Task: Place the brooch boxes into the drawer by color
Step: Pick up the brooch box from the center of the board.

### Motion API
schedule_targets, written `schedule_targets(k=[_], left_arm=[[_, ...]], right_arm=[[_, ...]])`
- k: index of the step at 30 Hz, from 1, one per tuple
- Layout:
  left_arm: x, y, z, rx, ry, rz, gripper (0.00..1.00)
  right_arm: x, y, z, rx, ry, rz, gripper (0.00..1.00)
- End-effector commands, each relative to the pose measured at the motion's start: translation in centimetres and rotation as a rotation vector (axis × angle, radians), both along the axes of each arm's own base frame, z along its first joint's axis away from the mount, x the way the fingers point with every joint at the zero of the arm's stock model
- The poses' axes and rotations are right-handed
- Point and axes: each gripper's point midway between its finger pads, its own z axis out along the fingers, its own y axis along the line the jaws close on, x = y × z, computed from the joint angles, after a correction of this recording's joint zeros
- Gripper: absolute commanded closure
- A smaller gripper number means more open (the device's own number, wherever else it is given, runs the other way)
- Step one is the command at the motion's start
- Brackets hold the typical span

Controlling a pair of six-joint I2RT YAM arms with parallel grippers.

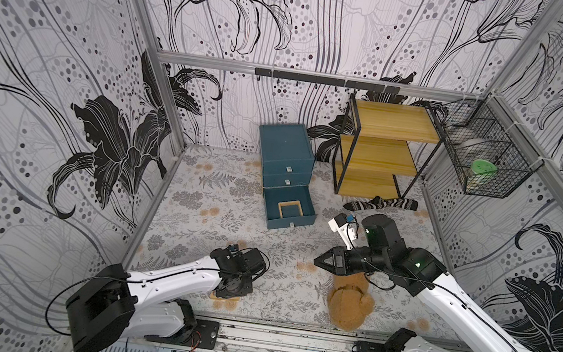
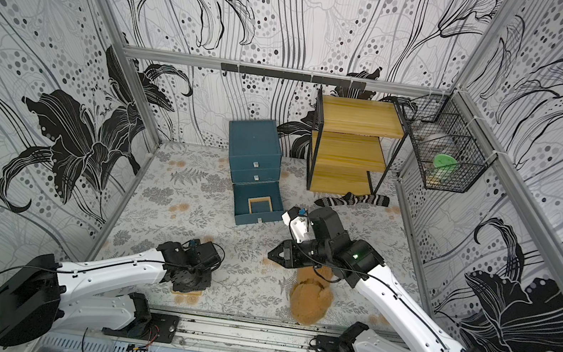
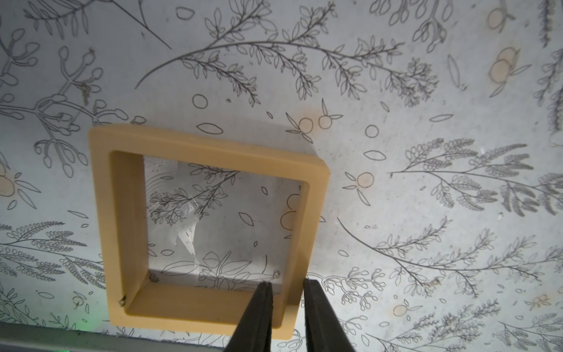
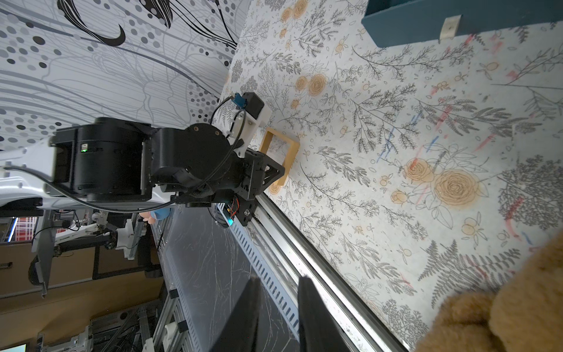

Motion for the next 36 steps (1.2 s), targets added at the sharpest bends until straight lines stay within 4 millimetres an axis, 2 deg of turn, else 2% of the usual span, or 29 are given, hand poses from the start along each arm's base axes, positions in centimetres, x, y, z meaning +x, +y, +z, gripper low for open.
schedule_targets(k=[1,10,22,27,36], left_arm=[[0.0,-0.2,-0.3,0.007,0.002,-0.02,0.77],[-0.2,-0.3,-0.7,0.021,0.014,-0.035,0.77],[0.2,-0.5,-0.4,0.027,-0.002,-0.046,0.98],[1.7,-2.0,1.7,0.008,-0.035,-0.046,1.0],[7.1,-7.3,6.5,-0.024,-0.086,-0.099,1.0]], right_arm=[[-0.3,0.2,-0.6,-0.004,0.011,0.018,0.73],[-0.1,0.3,-0.7,-0.005,0.011,0.014,0.73],[0.0,0.2,-0.4,0.003,0.009,-0.002,0.73],[0.2,0.2,0.2,0.017,-0.01,-0.013,0.74],[1.5,0.2,1.7,0.003,-0.063,-0.046,0.74]])
